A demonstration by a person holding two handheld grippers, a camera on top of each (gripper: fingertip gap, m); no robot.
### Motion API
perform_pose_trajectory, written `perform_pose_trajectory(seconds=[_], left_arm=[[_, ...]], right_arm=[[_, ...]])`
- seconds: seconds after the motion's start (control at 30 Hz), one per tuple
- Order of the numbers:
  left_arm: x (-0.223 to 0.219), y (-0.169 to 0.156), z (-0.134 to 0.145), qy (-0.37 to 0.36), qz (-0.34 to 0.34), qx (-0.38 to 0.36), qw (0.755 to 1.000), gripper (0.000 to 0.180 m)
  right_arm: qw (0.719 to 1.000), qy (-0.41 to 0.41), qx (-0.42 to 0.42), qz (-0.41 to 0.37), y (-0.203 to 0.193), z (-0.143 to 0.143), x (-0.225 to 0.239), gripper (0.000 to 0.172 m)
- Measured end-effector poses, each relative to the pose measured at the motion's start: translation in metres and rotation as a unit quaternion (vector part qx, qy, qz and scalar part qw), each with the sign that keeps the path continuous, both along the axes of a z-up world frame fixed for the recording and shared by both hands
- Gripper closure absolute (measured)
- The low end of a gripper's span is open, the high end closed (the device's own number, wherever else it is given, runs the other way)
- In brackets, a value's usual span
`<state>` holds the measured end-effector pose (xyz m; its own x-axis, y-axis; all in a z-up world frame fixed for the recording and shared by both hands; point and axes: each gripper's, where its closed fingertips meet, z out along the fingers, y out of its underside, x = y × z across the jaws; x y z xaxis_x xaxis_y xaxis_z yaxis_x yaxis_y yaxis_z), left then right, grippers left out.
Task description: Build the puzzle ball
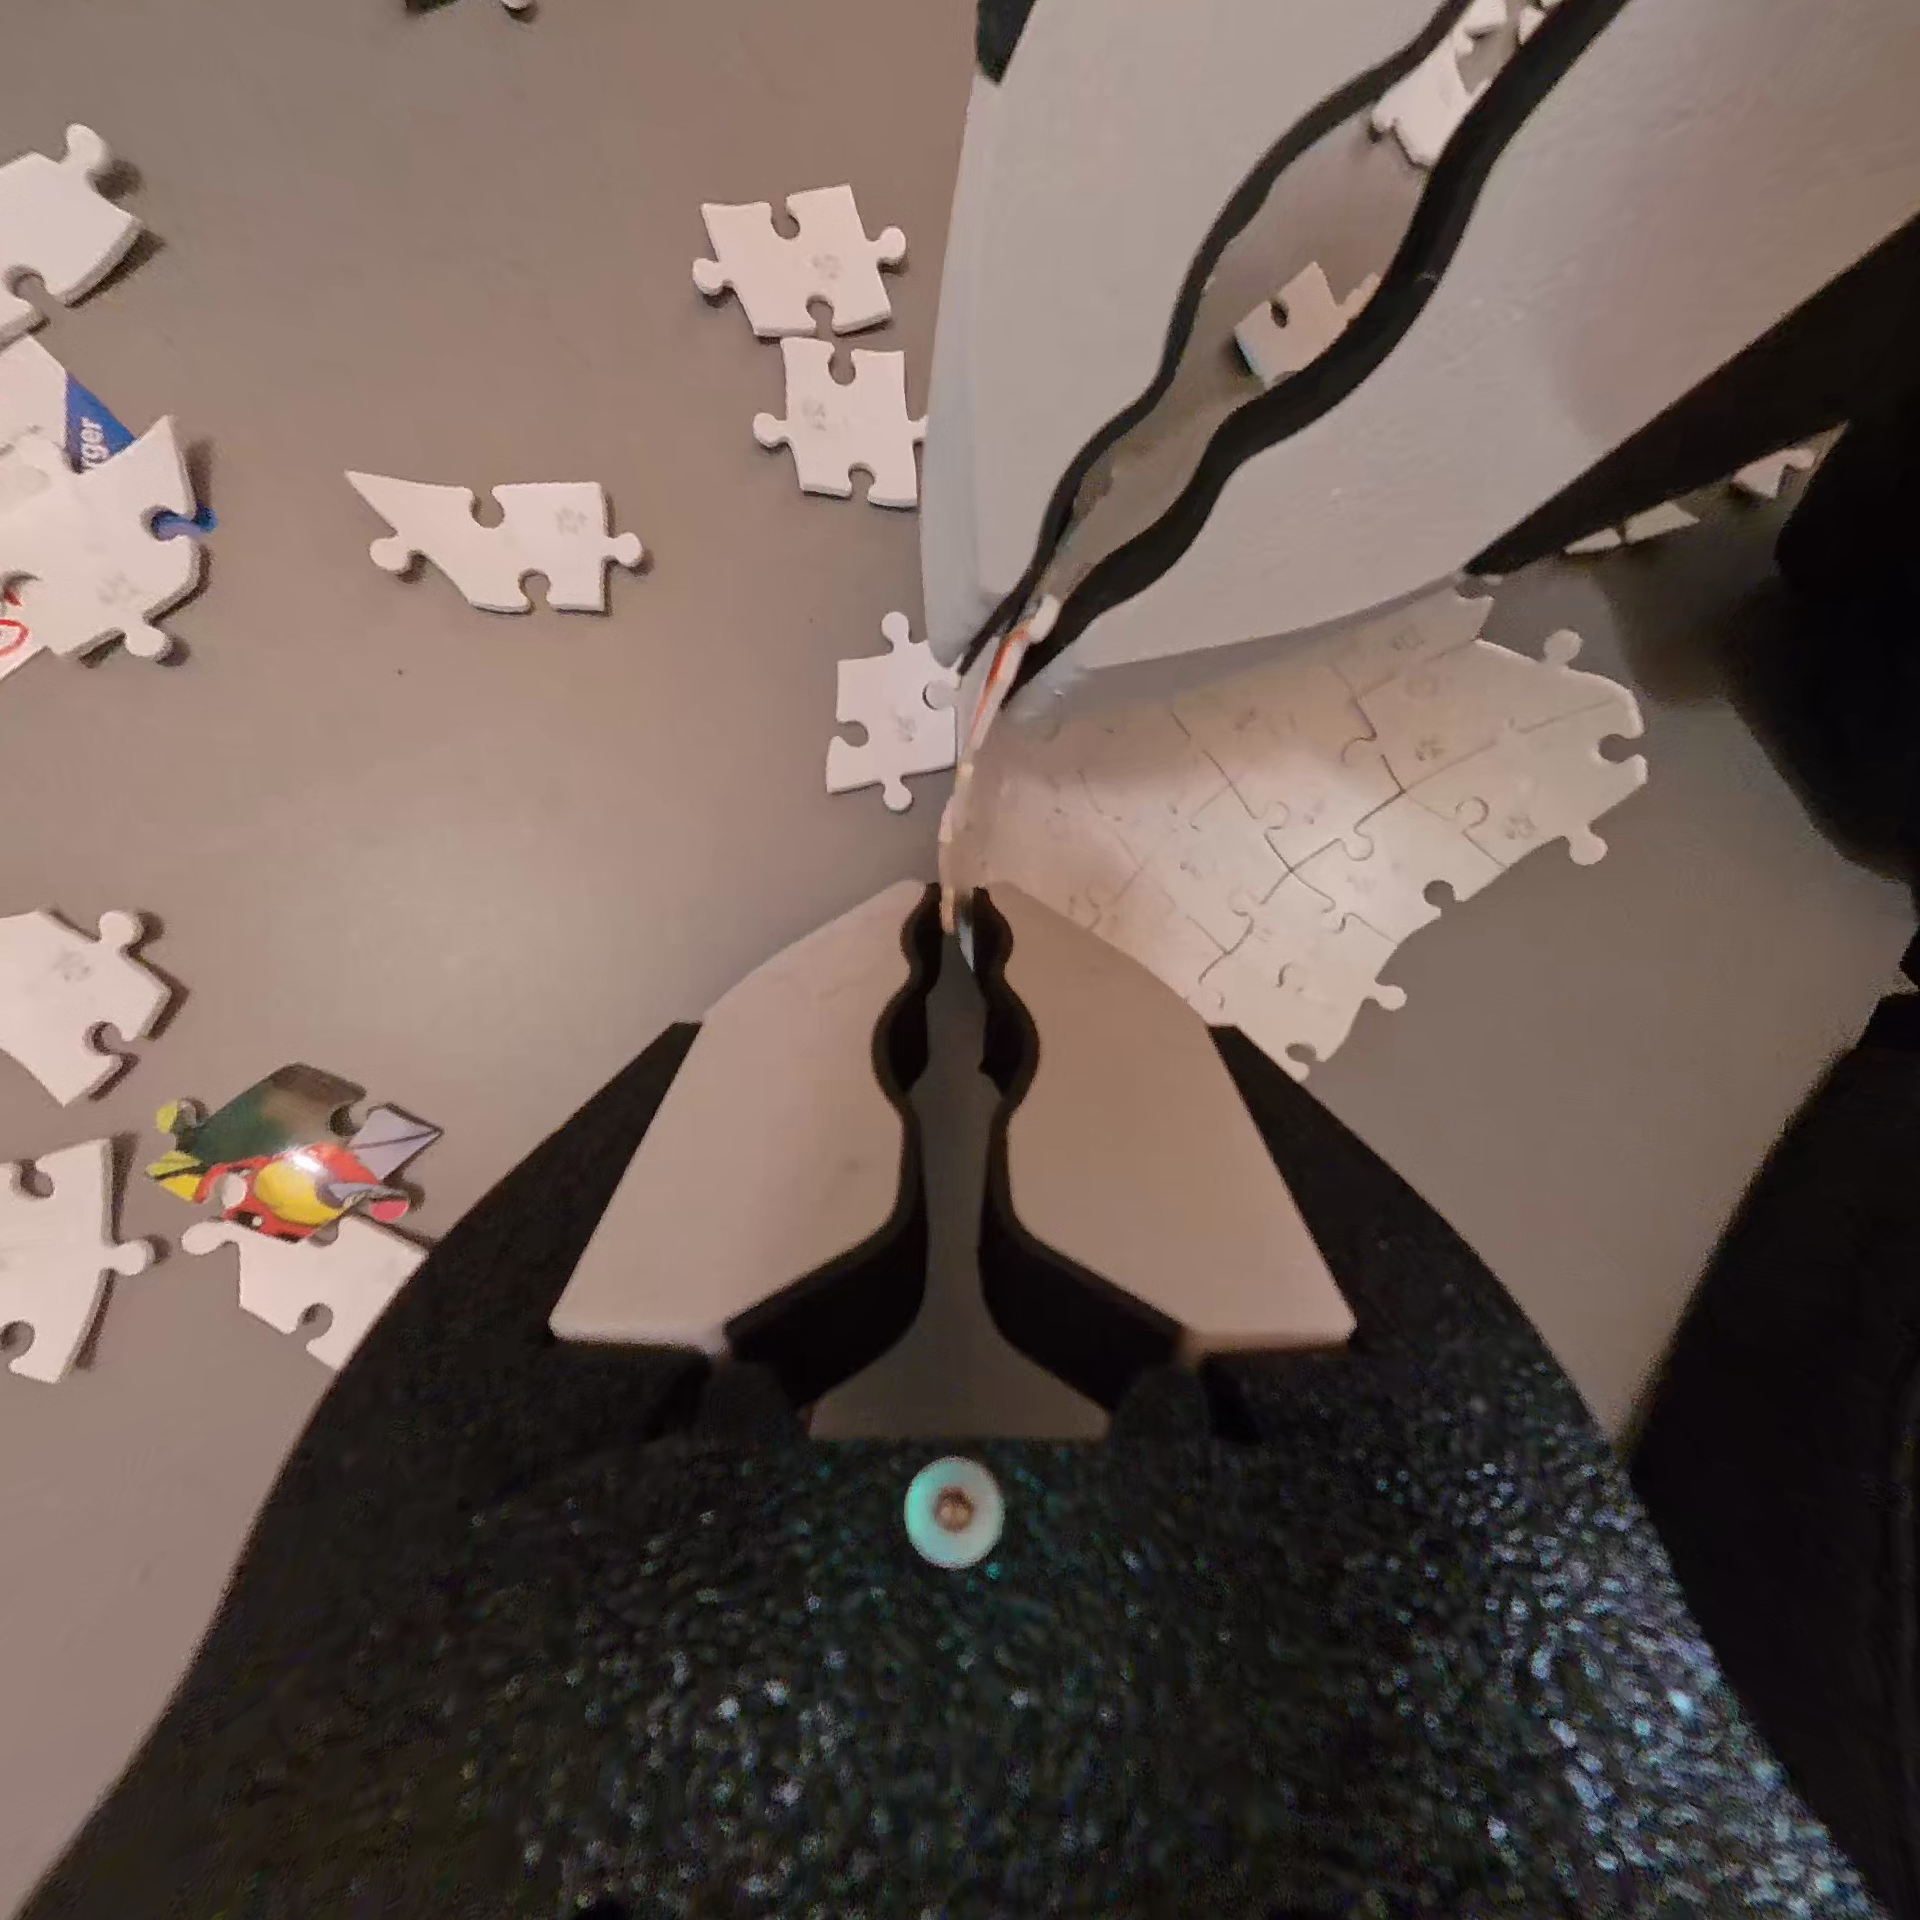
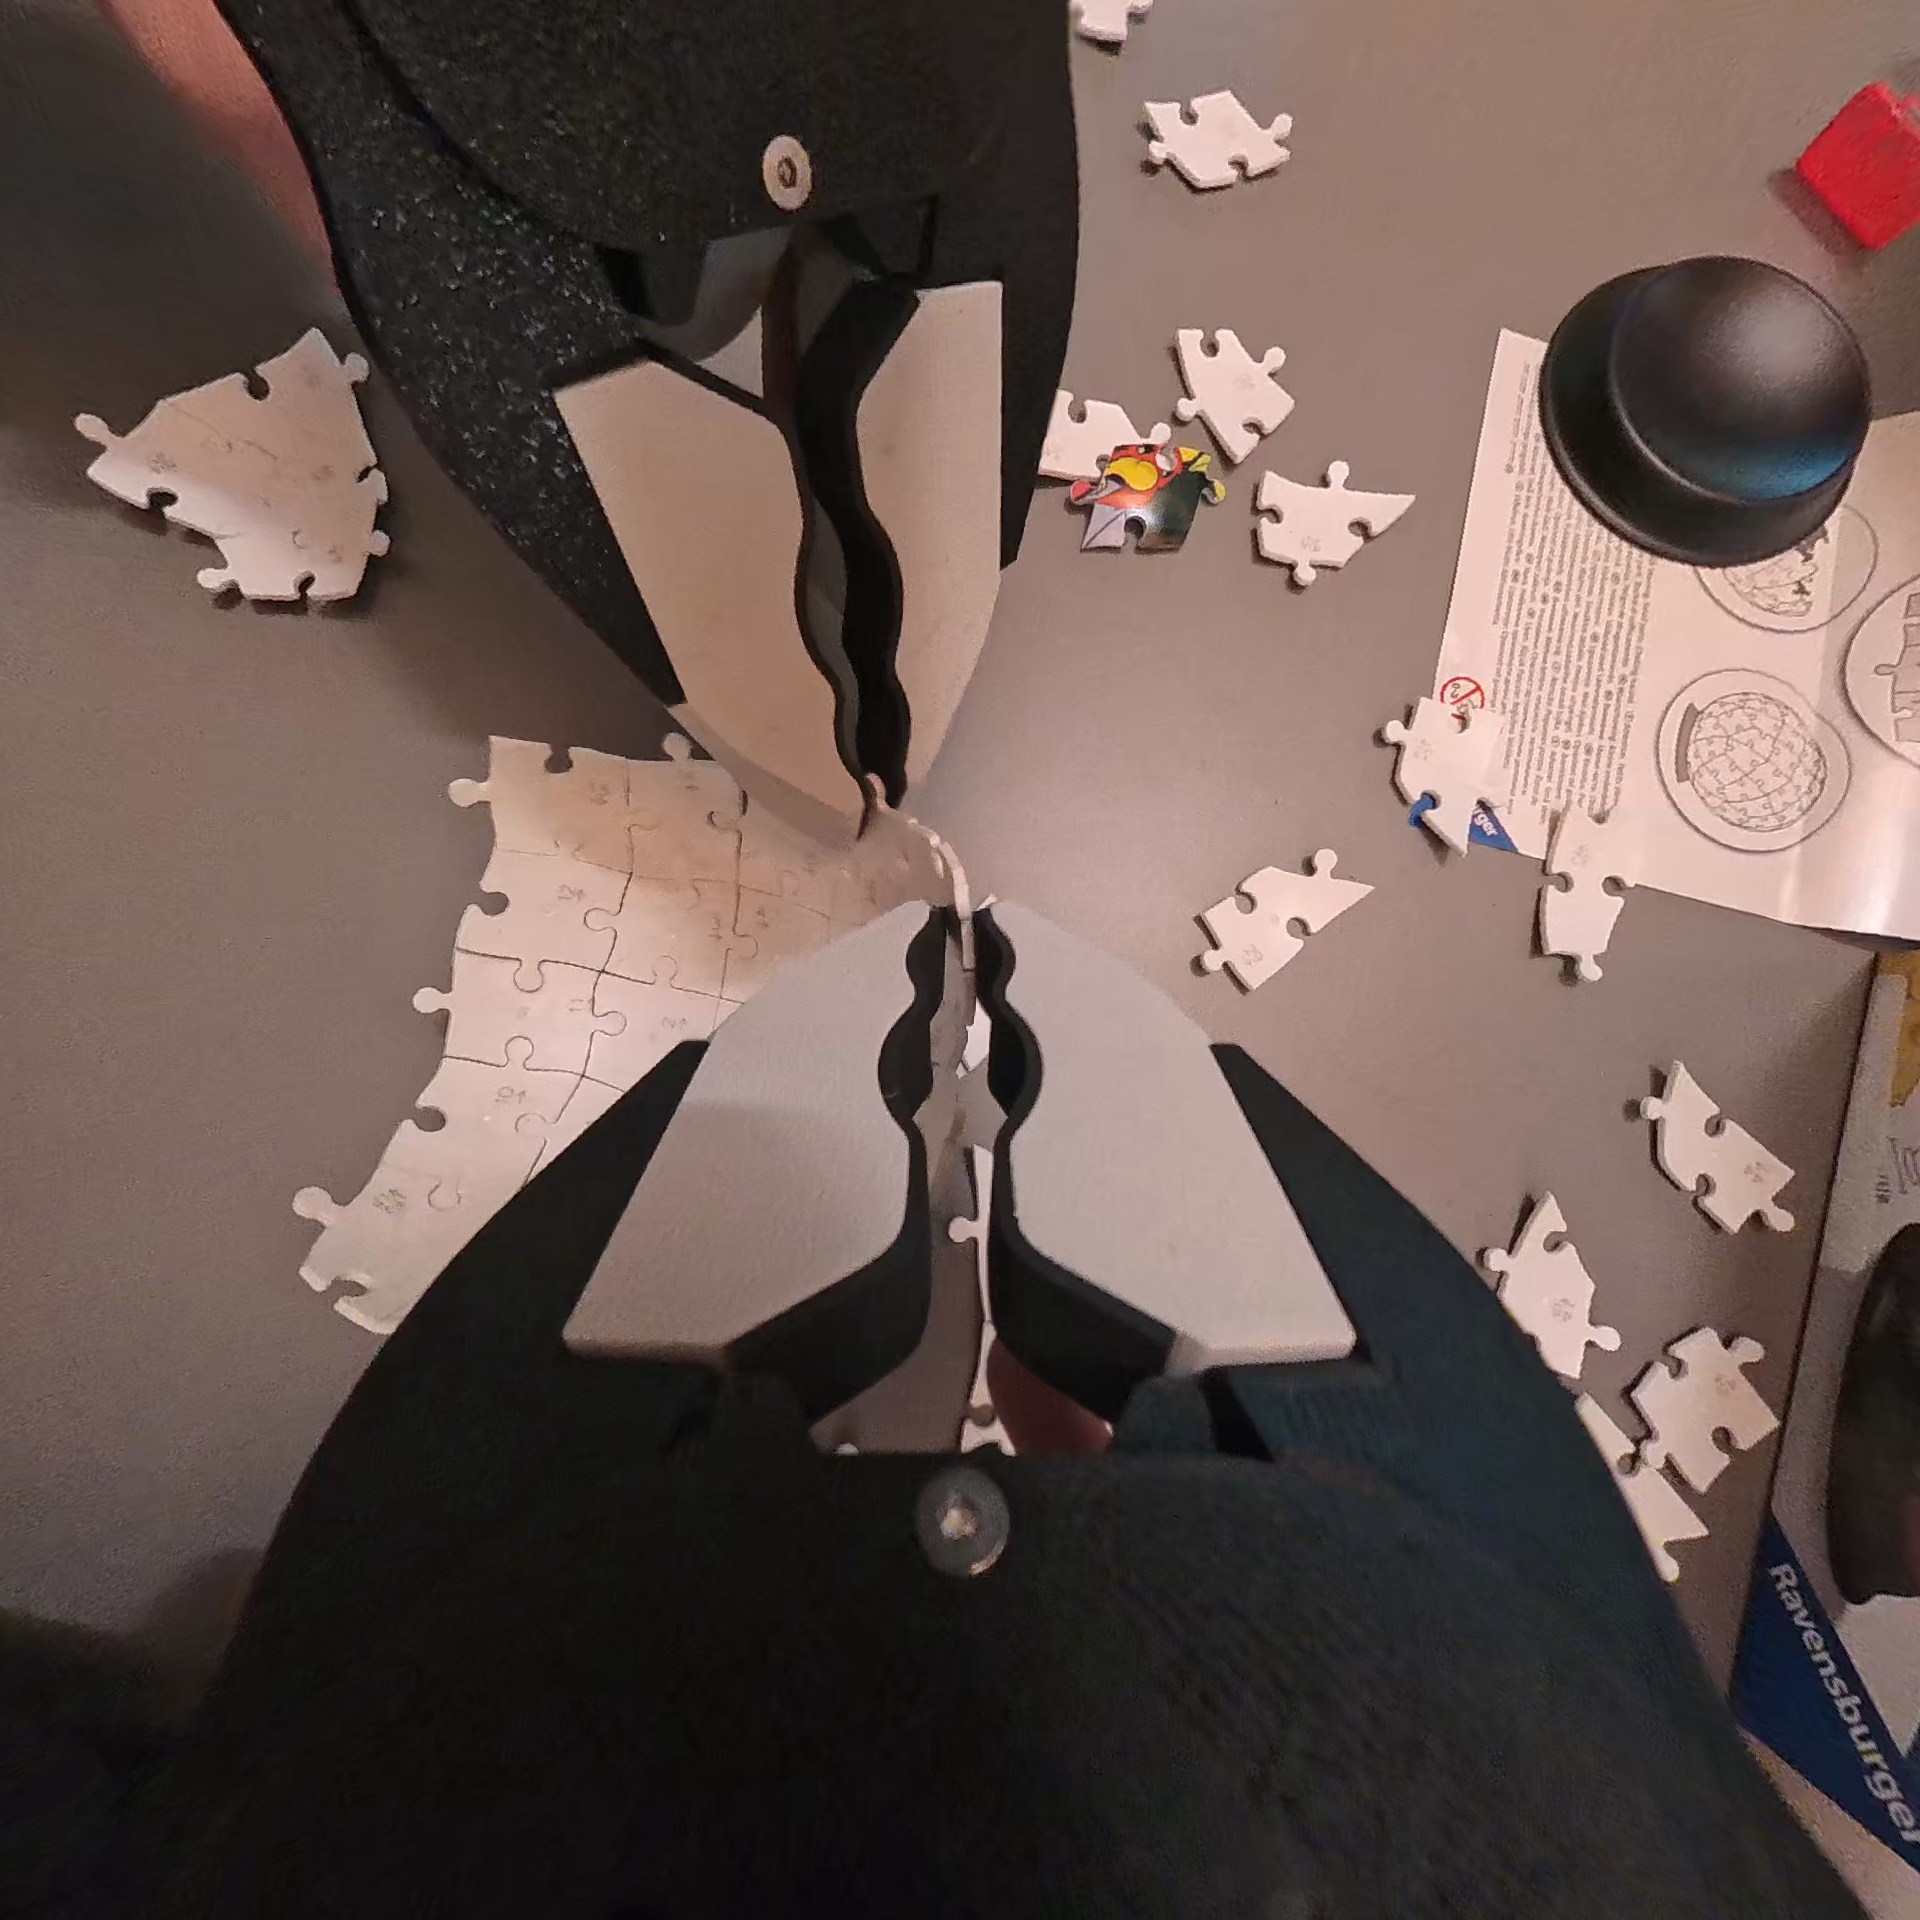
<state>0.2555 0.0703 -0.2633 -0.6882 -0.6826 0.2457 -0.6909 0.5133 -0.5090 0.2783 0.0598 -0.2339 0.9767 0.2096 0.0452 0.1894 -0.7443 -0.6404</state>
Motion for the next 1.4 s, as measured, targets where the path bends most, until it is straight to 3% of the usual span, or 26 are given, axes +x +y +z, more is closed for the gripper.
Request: perform_pose_trajectory(seconds=[0.03,0.4,0.8,1.1,1.4], left_arm=[[0.001,0.0,0.0,-0.002,0.005,-0.005,1.0,0.177],[0.01,0.0,0.0,-0.069,-0.012,-0.021,0.997,0.176],[0.012,0.002,-0.004,-0.07,-0.027,-0.022,0.997,0.174],[0.011,0.001,-0.003,-0.086,-0.072,-0.037,0.993,0.174],[0.01,0.003,-0.006,-0.089,-0.092,-0.035,0.991,0.17]], right_arm=[[1.0,-0.003,-0.001,0.0,0.0,0.0,0.0,0.167],[1.0,-0.006,0.002,-0.022,0.001,-0.002,0.006,0.168],[0.999,0.013,0.015,-0.038,-0.004,-0.002,0.014,0.169],[0.998,-0.002,0.042,0.036,-0.003,0.003,0.005,0.169],[0.997,0.013,0.017,0.079,0.001,-0.003,0.008,0.17]])
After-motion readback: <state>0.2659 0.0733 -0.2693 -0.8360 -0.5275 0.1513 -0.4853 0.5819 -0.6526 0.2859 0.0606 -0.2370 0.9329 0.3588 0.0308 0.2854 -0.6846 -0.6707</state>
